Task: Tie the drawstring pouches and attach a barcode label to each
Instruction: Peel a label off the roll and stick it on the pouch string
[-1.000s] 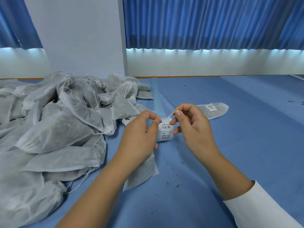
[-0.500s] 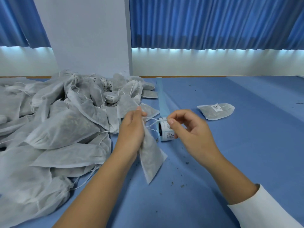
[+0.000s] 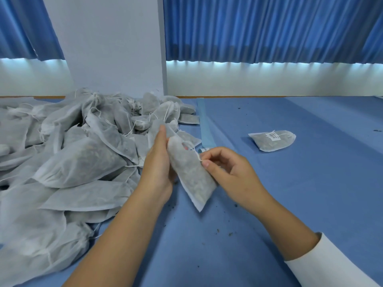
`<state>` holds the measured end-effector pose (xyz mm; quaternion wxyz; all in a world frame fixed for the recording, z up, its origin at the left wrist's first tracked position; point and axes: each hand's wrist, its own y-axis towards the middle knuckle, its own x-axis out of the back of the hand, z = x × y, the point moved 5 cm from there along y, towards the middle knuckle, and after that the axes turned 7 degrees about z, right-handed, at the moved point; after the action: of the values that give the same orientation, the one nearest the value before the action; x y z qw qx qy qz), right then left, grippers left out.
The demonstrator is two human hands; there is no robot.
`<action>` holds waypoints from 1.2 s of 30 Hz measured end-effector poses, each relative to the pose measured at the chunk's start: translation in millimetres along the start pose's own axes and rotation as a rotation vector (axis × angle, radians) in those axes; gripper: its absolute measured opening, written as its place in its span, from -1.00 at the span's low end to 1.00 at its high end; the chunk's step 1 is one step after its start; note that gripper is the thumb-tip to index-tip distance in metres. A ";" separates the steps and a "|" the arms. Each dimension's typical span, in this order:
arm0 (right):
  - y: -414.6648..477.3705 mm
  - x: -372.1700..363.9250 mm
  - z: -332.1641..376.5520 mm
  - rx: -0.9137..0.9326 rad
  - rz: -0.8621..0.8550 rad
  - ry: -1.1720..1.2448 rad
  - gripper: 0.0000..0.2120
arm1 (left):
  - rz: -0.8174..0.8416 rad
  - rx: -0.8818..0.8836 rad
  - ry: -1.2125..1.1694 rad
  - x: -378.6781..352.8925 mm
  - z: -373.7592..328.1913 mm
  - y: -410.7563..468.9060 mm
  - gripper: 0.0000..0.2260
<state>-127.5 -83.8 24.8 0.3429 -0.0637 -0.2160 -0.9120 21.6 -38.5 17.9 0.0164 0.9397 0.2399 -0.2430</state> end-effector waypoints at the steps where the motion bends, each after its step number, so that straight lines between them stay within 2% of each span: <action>1: -0.1 3.2 0.9 0.011 -0.043 0.005 -0.89 | 0.086 -0.004 0.057 -5.6 0.5 -2.1 -0.63; 3: -0.1 10.4 3.4 0.049 -0.137 0.005 -0.89 | 0.229 0.000 0.190 -15.3 2.8 -8.5 -0.69; 5: -0.3 15.3 3.7 0.064 -0.201 -0.007 -0.89 | 0.269 0.039 0.269 -19.5 8.0 -11.1 -0.71; 7: -1.0 17.3 2.3 0.049 -0.229 -0.021 -0.87 | 0.221 0.047 0.297 -18.0 10.3 -11.1 -0.71; 11: -3.5 18.2 9.1 0.125 -0.254 -0.089 -0.82 | 0.071 -0.089 0.445 -10.4 6.6 -8.1 -0.76; 14: -4.7 14.8 14.4 0.209 -0.228 -0.184 -0.82 | 0.026 -0.170 0.644 -9.1 3.1 -8.2 -0.66; 17: -5.0 6.7 12.8 0.216 -0.147 -0.301 -0.81 | 0.016 -0.137 0.752 -10.7 5.1 -8.4 -0.57; 20: -4.7 3.3 10.6 0.200 -0.115 -0.344 -0.85 | 0.058 -0.034 0.673 -9.9 9.1 -7.1 -0.48; 24: -3.5 8.4 7.7 0.149 -0.130 -0.323 -0.88 | 0.243 0.066 0.446 -15.0 11.6 -11.0 -0.62; 26: -2.8 9.7 6.8 0.110 -0.116 -0.290 -0.86 | 0.269 0.083 0.403 -15.2 11.8 -10.4 -0.61; 29: -1.6 10.5 5.9 0.046 -0.075 -0.127 -0.78 | 0.267 0.121 0.345 -13.1 14.6 -7.0 -0.56; 33: 1.8 21.7 -0.5 -0.026 -0.140 0.032 -0.79 | 0.182 0.148 0.289 -4.5 14.6 -0.4 -0.76; 36: 5.4 34.8 -8.5 -0.031 -0.214 -0.165 -0.79 | 0.048 0.145 0.266 7.9 11.1 5.8 -0.81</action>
<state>-150.1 -111.9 28.3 0.2240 -0.1204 -0.2349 -0.9382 25.3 -41.8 4.0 -0.0779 0.9678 0.1993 -0.1327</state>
